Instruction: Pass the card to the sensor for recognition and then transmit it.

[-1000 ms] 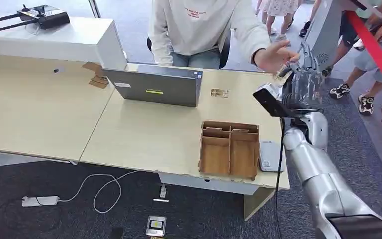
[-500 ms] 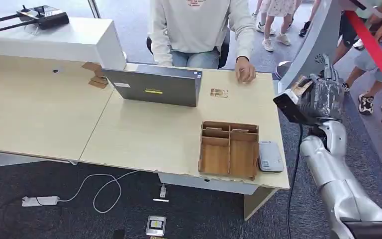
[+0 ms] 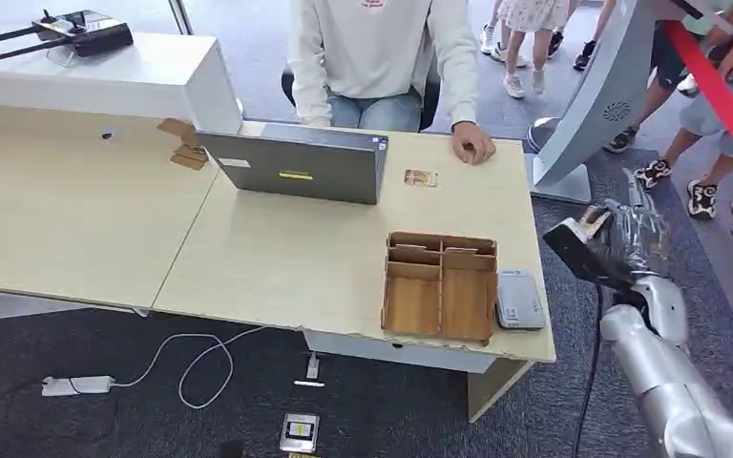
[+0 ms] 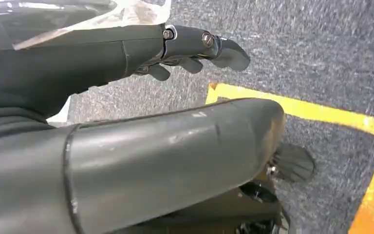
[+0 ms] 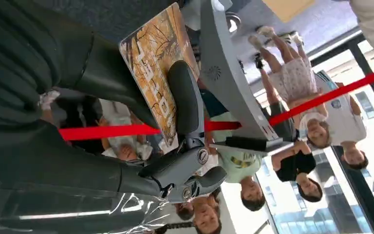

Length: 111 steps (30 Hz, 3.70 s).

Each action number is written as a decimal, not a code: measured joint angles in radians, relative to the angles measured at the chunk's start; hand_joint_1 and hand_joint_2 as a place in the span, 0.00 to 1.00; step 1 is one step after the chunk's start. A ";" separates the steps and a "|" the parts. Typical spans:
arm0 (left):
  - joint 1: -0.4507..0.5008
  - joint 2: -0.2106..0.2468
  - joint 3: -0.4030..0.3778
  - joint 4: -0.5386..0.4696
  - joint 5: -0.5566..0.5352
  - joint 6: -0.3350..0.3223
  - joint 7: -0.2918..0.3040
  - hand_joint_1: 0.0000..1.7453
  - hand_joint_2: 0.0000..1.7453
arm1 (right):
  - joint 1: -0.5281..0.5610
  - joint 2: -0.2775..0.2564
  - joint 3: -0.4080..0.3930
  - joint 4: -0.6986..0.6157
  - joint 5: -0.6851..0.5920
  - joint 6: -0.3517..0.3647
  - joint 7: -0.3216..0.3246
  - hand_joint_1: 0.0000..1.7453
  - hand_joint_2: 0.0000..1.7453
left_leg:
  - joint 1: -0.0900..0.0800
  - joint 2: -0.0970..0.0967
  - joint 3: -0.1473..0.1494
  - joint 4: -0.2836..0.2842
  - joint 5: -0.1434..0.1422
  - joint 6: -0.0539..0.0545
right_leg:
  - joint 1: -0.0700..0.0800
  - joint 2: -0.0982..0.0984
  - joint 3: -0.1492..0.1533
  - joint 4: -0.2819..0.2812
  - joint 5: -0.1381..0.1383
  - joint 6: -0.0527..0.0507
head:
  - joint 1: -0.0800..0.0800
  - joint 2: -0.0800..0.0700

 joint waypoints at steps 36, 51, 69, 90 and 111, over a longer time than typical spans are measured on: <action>-0.008 -0.015 0.000 0.000 0.030 -0.016 0.017 0.00 0.00 | 0.148 0.016 0.024 -0.074 0.035 0.143 0.018 1.00 1.00 | 0.000 0.000 0.000 0.000 0.000 0.000 | 0.000 0.000 0.000 0.000 0.000 0.000 | 0.000 0.000; -0.006 -0.014 0.000 -0.001 0.047 -0.011 0.020 0.00 0.00 | 0.223 -0.002 0.040 -0.182 0.041 0.226 0.050 1.00 1.00 | 0.000 0.000 -0.001 0.000 0.000 0.000 | 0.000 0.000 0.000 0.000 0.000 0.000 | 0.000 0.000; -0.007 -0.016 0.000 0.000 0.077 -0.004 0.014 0.00 0.00 | 0.239 -0.034 0.052 -0.179 0.047 0.242 0.048 1.00 1.00 | 0.000 0.000 0.000 0.000 0.000 0.000 | 0.000 0.000 0.000 0.000 0.000 0.000 | 0.000 0.000; -0.006 -0.011 0.000 -0.001 0.074 -0.017 -0.027 0.00 0.00 | 0.258 -0.061 0.051 -0.187 -0.039 0.216 0.054 1.00 1.00 | 0.000 0.000 0.000 0.000 0.000 0.000 | 0.000 0.000 0.000 0.000 0.000 0.000 | 0.000 0.000; -0.004 0.000 0.000 -0.001 0.015 -0.042 -0.055 0.00 0.00 | 0.130 0.000 -0.008 -0.228 -0.253 0.206 -0.024 1.00 1.00 | 0.000 0.000 -0.001 0.000 0.000 0.000 | 0.000 0.000 0.000 0.000 0.000 0.000 | 0.000 0.000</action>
